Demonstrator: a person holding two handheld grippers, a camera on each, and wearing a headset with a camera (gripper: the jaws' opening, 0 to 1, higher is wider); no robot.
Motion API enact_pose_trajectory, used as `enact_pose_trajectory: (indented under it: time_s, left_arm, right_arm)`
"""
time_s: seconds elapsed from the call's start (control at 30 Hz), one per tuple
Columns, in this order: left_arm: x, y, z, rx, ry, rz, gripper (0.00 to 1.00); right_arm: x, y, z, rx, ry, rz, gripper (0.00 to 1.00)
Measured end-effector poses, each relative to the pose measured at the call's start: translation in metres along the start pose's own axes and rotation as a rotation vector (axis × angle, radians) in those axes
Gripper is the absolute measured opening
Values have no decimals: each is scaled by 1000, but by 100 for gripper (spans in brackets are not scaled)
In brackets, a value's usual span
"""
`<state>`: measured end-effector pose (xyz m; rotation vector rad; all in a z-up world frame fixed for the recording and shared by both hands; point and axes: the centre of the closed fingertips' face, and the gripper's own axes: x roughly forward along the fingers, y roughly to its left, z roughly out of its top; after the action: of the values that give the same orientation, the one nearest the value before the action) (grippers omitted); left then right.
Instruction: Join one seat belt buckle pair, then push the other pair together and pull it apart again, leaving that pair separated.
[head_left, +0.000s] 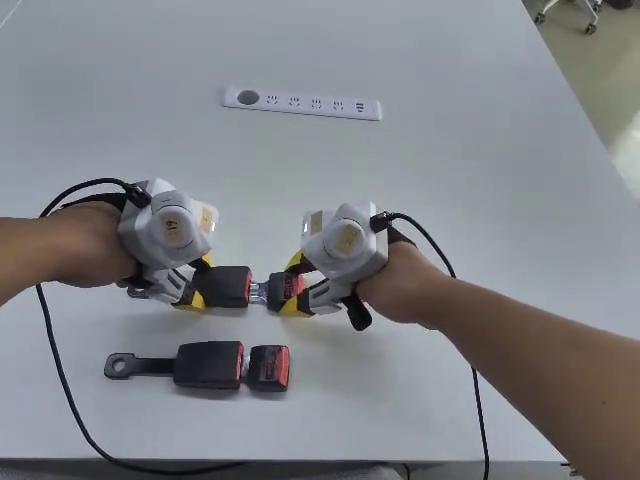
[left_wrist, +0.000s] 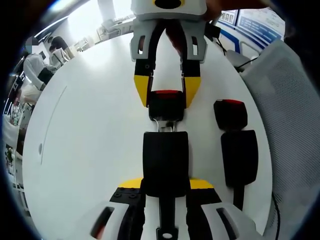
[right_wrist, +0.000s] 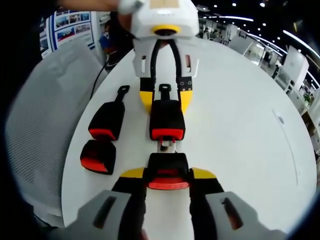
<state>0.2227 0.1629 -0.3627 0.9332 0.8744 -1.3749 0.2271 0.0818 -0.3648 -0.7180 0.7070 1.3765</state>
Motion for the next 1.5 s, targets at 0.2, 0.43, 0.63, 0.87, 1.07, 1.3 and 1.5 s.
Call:
enact_pose_trajectory:
  time_s: [0.2, 0.43, 0.63, 0.87, 1.07, 1.3, 1.5]
  left_arm:
    - [1, 0, 0, 1, 4, 0, 31]
    - [3, 2, -1, -5, 15, 1, 32]
    - [5, 4, -3, -1, 13, 4, 32]
    - [5, 5, -3, -13, 11, 16, 32]
    - [5, 5, -4, -11, 11, 18, 32]
    - [4, 5, -3, -16, 5, 28, 32]
    - [4, 4, -2, -9, 15, 32, 32]
  right_arm:
    - [-7, 2, -10, 3, 3, -11, 33]
    - [-25, 0, -34, 8, 27, -28, 33]
    - [-43, 0, -60, 31, 61, -44, 34]
    - [-57, 3, -79, 39, 83, -49, 34]
    - [-75, 5, -102, 48, 127, -53, 34]
    - [-94, 4, -130, 62, 172, -62, 34]
    - [-104, 2, -145, 66, 202, -74, 34]
